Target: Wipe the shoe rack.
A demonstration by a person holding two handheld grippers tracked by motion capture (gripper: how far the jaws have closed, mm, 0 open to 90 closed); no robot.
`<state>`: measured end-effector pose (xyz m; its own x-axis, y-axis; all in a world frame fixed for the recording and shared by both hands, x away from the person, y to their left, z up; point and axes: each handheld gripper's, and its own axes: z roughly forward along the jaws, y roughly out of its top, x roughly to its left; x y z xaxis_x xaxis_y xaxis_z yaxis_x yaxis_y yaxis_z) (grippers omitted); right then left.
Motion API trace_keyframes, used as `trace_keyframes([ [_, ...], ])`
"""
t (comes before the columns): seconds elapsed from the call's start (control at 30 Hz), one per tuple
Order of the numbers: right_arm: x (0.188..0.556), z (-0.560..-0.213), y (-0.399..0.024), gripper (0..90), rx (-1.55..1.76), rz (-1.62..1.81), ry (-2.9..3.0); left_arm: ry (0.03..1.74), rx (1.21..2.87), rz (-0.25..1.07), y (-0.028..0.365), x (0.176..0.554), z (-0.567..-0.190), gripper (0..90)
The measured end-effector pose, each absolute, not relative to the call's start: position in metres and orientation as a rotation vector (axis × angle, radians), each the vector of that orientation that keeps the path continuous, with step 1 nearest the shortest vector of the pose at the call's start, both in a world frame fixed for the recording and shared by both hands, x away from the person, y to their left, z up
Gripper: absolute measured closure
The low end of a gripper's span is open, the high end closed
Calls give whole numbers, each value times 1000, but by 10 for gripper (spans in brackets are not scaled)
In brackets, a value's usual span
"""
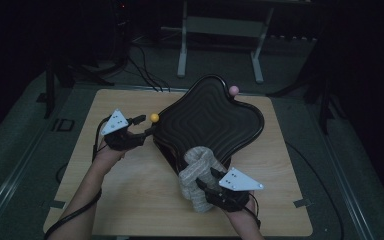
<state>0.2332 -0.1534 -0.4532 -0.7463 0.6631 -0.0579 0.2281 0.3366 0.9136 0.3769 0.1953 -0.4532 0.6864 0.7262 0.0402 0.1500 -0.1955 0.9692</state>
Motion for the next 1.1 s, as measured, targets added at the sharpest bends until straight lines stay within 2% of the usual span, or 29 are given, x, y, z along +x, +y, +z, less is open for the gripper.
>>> trace_keyframes([
  [0.23,233,-454,-154,501,787,1393,2184,785,1746,599,193,410,-463,441],
  [0.5,234,-453,-155,501,785,1392,2199,805,1797,578,183,430,-472,442],
  [0.63,234,-454,-156,504,789,1399,2195,812,1795,573,178,433,-477,500],
  [0.7,233,-454,-155,505,783,1394,2185,816,1789,568,177,433,-478,581],
  [1.1,234,-455,-157,505,795,1376,2170,838,1771,570,187,422,-480,597],
])
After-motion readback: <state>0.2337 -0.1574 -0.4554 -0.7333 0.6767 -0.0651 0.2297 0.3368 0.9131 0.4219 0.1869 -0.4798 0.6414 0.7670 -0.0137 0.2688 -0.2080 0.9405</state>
